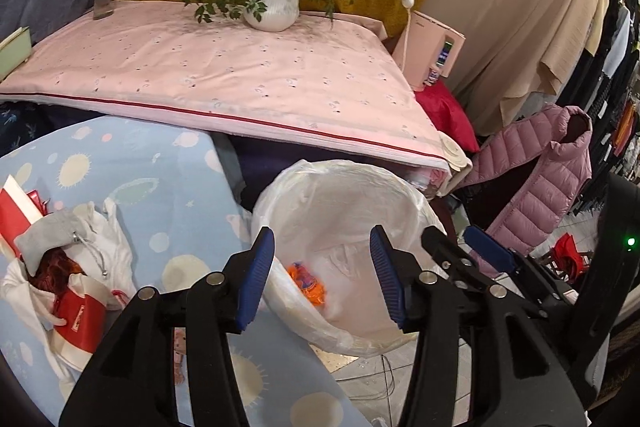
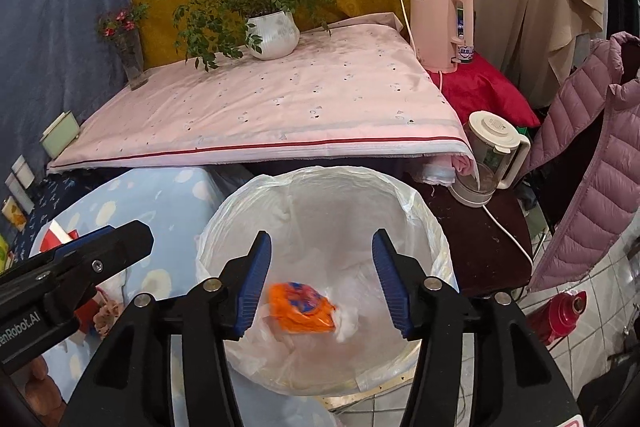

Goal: Collect trash
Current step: 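Carry the tissue and orange bag over the bin and open both grippers, then grasp the brown scrunchie with the right gripper while the left gripper grasps the white glove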

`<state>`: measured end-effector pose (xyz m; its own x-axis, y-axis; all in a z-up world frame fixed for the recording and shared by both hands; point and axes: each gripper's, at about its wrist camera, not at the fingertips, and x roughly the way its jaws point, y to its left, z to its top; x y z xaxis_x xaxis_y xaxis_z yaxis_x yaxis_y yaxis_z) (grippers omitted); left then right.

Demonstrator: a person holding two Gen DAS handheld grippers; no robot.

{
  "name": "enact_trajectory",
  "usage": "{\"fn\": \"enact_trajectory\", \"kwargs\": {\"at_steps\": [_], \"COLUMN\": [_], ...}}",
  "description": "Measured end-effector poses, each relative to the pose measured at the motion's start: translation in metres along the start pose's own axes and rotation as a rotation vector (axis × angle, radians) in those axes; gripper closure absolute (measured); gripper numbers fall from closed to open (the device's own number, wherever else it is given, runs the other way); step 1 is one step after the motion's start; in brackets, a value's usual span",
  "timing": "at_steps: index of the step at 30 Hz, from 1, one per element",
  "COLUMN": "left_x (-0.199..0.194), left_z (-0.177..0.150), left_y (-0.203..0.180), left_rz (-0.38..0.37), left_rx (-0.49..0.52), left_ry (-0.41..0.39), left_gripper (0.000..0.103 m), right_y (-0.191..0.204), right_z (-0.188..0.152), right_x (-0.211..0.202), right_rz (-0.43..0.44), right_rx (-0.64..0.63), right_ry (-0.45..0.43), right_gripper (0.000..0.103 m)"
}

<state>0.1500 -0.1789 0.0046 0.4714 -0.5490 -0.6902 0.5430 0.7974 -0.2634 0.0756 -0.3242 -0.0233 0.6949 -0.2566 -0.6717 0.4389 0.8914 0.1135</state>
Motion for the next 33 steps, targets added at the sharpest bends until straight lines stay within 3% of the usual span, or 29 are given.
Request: {"fn": "enact_trajectory", "kwargs": {"at_steps": [5,27,33], "left_x": [-0.012,-0.077,-0.091], "left_z": [-0.002,-0.031,-0.042], "left_y": [0.013,0.113,0.140], "left_rz": [0.070,0.302,0.354], "left_rx": [-0.019,-0.179,-0.236], "left_ry": [-0.040,-0.087,-0.090], "left_gripper": [0.041,0.025,0.015], "right_y": [0.012,0.114,0.139], "right_z": [0.000,-0.020,-0.028], "right_x": [-0.007,-0.031,-0.031], "right_rz": [0.017,0.146,0.170], "right_rx": [-0.010,-0.142,-0.176], "right_ry": [-0.006,0.000,0.018], "right_gripper": [0.047,0.041,0.041]}}
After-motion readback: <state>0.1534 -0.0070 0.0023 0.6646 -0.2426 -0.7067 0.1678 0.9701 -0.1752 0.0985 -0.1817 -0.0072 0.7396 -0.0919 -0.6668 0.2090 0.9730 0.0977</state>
